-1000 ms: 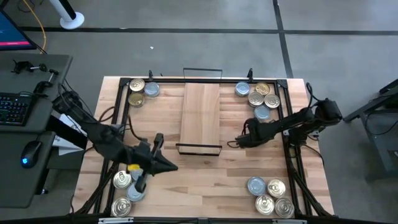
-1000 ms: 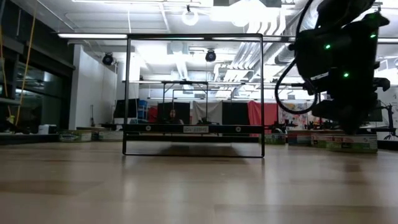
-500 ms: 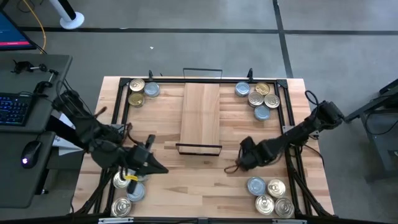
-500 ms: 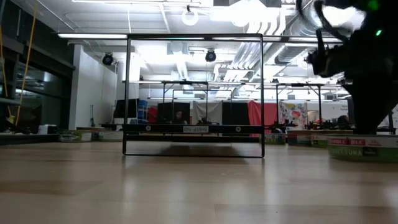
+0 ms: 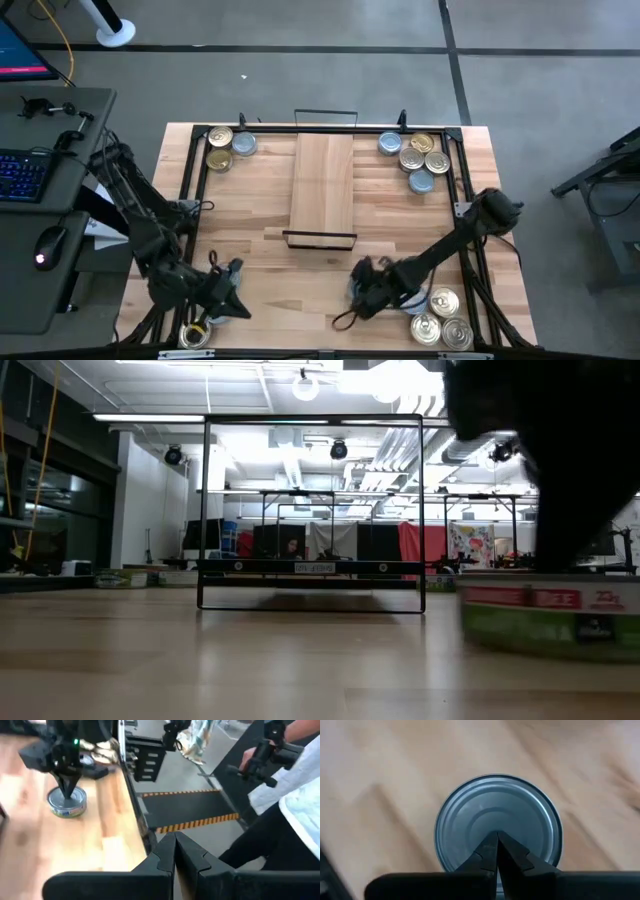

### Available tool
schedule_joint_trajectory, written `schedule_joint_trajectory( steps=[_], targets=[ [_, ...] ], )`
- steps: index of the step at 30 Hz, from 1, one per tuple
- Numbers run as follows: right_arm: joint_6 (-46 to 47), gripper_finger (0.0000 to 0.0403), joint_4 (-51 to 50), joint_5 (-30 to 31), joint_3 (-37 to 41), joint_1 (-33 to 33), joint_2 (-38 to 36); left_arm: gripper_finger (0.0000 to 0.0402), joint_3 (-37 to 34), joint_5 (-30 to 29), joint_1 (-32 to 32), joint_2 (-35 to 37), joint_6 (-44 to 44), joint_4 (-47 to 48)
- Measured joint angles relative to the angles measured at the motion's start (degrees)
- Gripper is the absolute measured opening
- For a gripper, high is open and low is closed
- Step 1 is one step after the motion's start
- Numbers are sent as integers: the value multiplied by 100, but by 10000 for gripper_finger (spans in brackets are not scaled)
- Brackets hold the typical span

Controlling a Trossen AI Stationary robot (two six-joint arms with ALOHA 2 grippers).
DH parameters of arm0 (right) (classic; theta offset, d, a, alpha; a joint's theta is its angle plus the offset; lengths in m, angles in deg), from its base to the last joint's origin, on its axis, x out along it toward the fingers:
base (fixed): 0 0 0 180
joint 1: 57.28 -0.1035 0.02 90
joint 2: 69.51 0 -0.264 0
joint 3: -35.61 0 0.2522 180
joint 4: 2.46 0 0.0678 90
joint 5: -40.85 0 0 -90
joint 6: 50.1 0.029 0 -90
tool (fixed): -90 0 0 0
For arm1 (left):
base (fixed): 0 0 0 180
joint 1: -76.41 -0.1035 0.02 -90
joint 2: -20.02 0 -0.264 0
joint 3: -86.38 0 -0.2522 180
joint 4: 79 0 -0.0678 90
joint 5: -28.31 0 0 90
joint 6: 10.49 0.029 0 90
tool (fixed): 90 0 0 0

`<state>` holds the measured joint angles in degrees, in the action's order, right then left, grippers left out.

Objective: Stack canned seafood by type on shelf
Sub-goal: Move the green tuna can to the bottom middle of the table

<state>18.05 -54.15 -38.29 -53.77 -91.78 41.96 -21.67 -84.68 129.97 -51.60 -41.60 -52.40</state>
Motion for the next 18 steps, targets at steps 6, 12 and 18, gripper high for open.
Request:
schedule_joint_trajectory(
  steps=[6,12,18],
  targets=[
    [-1307,0,-27,-26,-1517,158,959,0,-1092,-194,-189,-43,20,-707],
    [-2018,0,-632,255,-2597,328,1102,0,-1673,-57,-618,-456,357,-1559],
    [-1756,0,-1921,212,-3033,67,1009,0,-1696,280,-840,-1582,876,-2622]
  ],
)
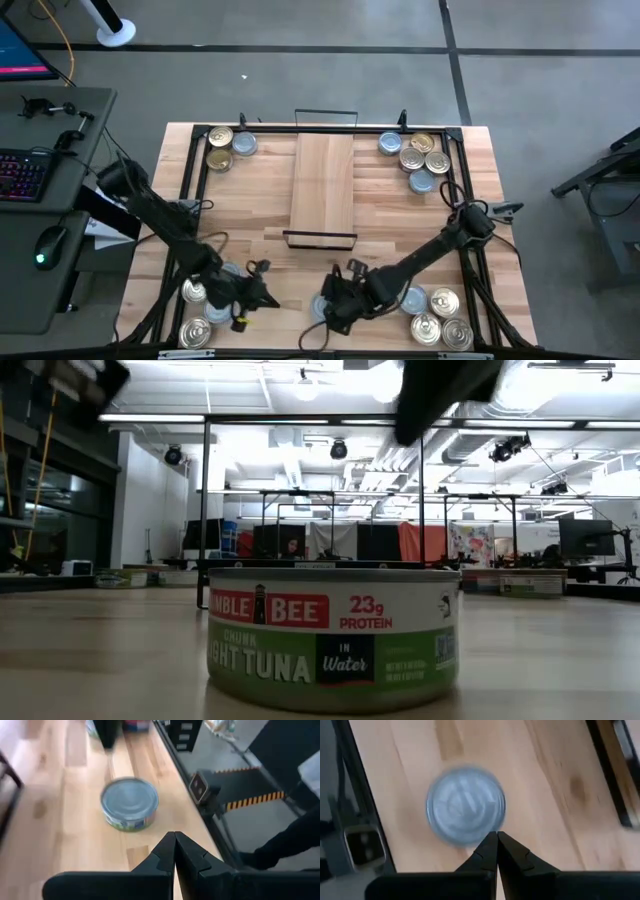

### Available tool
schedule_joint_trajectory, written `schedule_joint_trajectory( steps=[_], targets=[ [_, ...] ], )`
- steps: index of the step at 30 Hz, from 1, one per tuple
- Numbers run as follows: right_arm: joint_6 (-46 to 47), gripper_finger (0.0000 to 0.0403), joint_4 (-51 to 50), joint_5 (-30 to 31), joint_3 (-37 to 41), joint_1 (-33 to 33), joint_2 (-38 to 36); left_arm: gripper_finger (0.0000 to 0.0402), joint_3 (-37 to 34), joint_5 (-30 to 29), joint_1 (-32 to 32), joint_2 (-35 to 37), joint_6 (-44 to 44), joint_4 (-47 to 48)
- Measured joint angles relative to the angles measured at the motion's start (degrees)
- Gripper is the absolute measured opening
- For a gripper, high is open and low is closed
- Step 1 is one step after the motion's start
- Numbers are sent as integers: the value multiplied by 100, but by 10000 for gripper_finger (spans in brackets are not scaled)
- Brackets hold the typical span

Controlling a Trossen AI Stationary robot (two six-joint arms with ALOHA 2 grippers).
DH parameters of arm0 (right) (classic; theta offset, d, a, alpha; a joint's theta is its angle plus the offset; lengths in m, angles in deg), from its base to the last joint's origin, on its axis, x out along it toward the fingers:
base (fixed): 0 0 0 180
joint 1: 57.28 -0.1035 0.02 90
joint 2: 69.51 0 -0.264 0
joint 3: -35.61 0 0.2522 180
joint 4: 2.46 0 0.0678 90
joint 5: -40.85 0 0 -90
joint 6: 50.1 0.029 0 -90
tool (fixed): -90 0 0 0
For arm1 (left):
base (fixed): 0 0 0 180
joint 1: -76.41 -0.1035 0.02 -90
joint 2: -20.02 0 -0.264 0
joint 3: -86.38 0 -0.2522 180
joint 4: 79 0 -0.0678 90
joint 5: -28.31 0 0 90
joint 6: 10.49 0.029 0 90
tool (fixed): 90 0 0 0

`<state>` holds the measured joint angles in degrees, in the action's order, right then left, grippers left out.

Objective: Stack canned seafood by type on shelf
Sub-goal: Move the green tuna can to the bottom middle of the table, then put the green tuna cans on the shelf

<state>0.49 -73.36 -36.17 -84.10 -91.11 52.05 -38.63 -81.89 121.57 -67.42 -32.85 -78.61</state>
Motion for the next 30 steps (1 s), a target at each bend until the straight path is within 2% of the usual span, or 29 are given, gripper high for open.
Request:
schedule_joint_trajectory(
  steps=[2,7,13,20,30],
  targets=[
    [119,0,-94,-175,36,-166,0,0,-2,23,-53,-405,0,-252],
    [803,0,1082,-684,865,-523,13,0,195,13,-281,-1110,153,-964],
    [1493,0,2446,-559,1892,-555,17,0,528,148,-730,-1503,1015,-1271],
    [874,0,2738,-290,2072,-402,15,0,913,1286,-1296,-1939,1301,-1191],
    [142,0,2928,-117,2054,-248,15,0,1086,1356,-1253,-2336,944,-870]
  ],
)
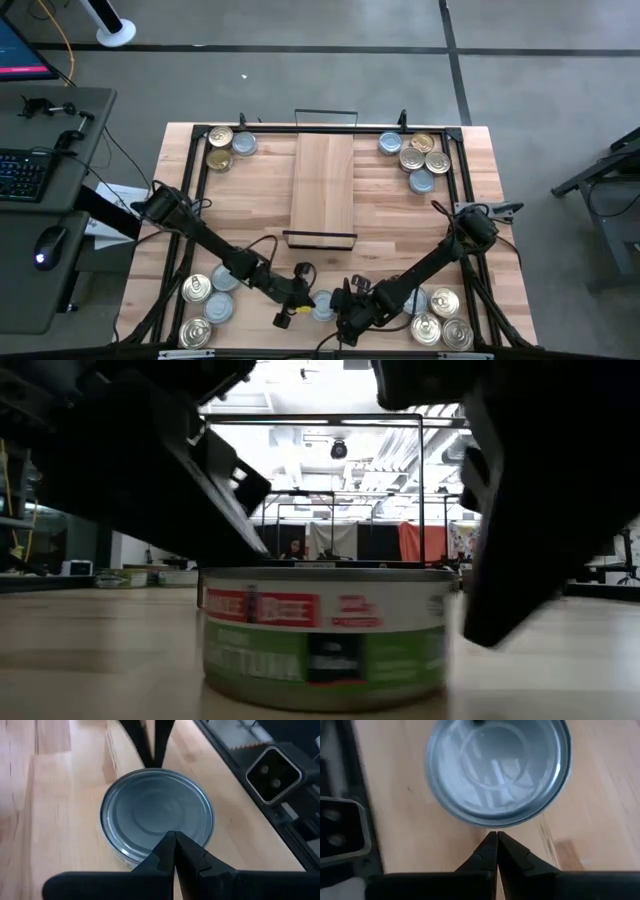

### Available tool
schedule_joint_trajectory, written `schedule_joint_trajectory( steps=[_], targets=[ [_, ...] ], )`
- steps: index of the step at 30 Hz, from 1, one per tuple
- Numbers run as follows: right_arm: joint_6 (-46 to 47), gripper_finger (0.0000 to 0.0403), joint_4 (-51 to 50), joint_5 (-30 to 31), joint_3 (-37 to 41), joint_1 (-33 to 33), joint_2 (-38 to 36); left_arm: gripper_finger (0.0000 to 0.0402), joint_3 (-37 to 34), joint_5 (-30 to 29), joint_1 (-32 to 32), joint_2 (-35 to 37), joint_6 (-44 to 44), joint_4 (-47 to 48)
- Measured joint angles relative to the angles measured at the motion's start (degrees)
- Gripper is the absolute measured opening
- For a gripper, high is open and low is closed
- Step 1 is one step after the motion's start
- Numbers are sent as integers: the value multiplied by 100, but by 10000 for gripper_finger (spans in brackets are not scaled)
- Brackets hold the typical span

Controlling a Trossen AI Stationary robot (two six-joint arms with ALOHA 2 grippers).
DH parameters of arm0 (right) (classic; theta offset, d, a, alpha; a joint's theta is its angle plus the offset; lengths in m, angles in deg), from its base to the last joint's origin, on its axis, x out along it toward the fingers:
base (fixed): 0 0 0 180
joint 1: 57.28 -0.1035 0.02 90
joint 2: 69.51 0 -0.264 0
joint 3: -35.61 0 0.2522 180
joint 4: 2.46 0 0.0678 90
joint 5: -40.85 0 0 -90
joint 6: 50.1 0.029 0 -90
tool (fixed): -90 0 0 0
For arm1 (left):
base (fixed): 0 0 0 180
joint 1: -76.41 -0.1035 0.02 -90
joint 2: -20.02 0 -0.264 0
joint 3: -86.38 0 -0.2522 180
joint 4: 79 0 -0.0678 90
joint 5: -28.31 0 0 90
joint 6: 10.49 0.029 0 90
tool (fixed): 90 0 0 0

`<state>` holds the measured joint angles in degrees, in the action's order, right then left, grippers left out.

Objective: Stack canned seafood by type on shelf
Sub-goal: Put the green tuna cans on the shelf

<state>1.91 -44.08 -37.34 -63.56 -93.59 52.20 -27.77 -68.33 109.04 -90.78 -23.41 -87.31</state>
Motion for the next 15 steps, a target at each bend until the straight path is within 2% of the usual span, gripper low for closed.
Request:
schedule_joint_trajectory(
  steps=[15],
  targets=[
    [-1021,0,22,153,-865,185,-33,0,1,-179,50,240,57,900]
  ],
)
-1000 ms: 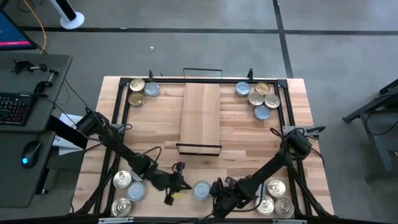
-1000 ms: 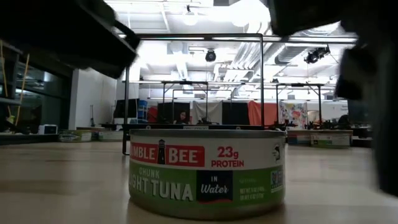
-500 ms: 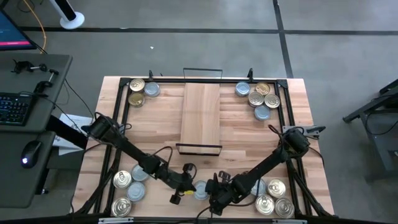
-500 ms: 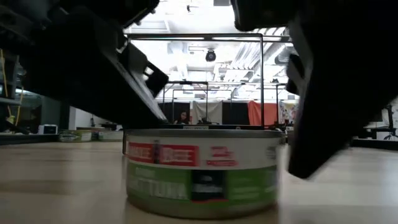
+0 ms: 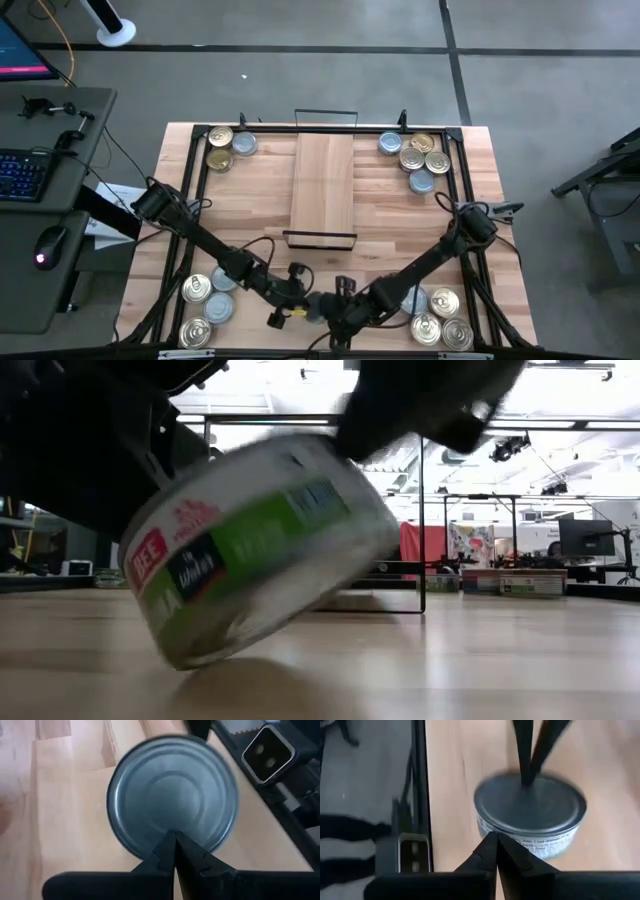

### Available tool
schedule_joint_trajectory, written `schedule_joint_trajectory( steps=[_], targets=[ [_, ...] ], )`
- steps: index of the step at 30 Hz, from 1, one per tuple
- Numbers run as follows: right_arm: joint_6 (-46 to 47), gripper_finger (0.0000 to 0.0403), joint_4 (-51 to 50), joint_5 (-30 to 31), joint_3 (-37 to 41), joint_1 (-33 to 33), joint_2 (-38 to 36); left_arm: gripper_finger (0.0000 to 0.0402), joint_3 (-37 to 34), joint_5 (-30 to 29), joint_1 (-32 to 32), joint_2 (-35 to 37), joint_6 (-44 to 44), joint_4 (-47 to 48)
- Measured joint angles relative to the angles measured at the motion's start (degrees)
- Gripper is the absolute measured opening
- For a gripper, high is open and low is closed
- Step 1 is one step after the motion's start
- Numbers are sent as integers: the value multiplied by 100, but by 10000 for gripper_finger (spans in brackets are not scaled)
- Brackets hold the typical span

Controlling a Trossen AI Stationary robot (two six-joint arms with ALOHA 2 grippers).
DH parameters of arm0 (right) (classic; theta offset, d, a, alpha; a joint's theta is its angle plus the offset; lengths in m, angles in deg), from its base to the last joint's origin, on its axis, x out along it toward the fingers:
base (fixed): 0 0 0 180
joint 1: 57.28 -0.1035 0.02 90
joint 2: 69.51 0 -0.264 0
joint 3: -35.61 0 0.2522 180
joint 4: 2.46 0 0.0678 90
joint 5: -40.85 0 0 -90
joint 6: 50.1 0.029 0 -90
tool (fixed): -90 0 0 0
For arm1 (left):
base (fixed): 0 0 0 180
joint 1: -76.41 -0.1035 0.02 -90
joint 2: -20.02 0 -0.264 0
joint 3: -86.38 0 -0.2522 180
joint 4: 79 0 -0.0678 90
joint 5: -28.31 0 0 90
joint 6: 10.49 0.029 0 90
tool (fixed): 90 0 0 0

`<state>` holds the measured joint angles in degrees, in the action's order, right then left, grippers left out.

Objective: Stack canned seafood by type on shelf
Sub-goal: Put the green tuna cans on the shelf

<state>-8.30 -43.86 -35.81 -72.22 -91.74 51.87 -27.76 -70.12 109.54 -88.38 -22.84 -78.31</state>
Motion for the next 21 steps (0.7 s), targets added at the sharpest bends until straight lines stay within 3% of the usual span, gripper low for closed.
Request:
schedule_joint_trajectory(
  steps=[13,17,21],
  targets=[
    [-482,0,-117,279,-568,338,2,0,-17,-115,-4,143,13,1115],
    [-352,0,-934,277,-1124,350,2,0,-43,-113,23,413,-180,1736],
    [372,1,-1800,365,-1655,335,2,0,-450,-117,162,960,-397,1989]
  ],
)
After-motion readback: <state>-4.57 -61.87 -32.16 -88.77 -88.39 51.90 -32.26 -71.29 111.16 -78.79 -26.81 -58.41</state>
